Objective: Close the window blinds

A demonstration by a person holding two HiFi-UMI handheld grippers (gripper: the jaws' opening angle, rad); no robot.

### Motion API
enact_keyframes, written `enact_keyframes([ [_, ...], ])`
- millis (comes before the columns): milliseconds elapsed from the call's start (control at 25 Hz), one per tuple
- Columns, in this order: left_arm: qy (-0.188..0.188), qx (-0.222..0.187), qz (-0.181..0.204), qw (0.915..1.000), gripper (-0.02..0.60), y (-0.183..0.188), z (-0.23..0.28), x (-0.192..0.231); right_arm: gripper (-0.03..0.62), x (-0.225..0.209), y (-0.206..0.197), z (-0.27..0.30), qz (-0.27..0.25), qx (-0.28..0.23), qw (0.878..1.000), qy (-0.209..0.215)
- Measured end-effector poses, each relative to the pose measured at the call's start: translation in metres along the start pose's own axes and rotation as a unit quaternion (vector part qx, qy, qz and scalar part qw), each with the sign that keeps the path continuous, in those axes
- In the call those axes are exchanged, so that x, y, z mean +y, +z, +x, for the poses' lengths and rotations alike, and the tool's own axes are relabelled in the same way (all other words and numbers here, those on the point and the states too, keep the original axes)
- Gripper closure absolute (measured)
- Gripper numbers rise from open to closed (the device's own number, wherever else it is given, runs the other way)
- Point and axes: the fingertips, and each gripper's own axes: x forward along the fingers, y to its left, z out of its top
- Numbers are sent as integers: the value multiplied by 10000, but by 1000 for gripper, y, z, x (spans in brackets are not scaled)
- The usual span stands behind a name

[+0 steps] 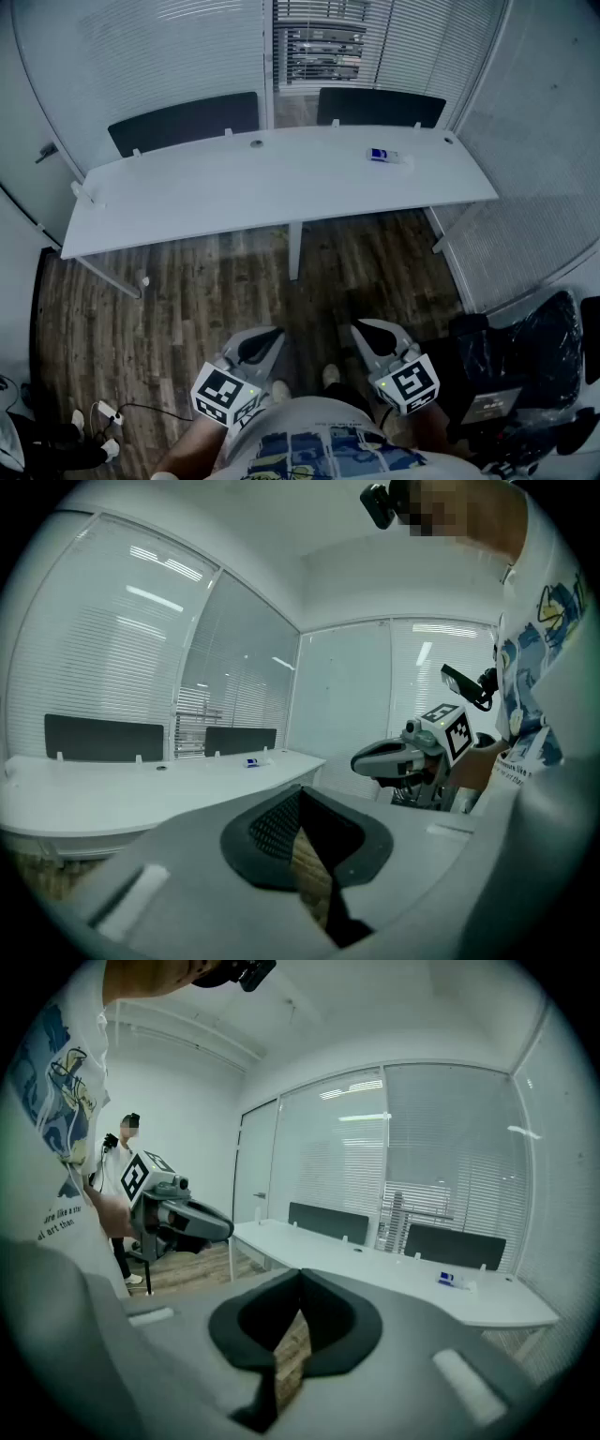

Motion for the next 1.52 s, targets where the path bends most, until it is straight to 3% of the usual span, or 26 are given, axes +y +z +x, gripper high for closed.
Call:
enact_keyframes([
  [360,112,-8,0,9999,577,-2,6,-4,591,-8,-7,-3,-185,-127,9997,101],
  [1040,529,102,-44,9985,577,29,123,-6,591,-126,-12,10,-64,-175,9975,688],
  [1520,802,144,-67,9966,577,41,178,-9,589,-192,-34,10,-43,-159,9965,819],
])
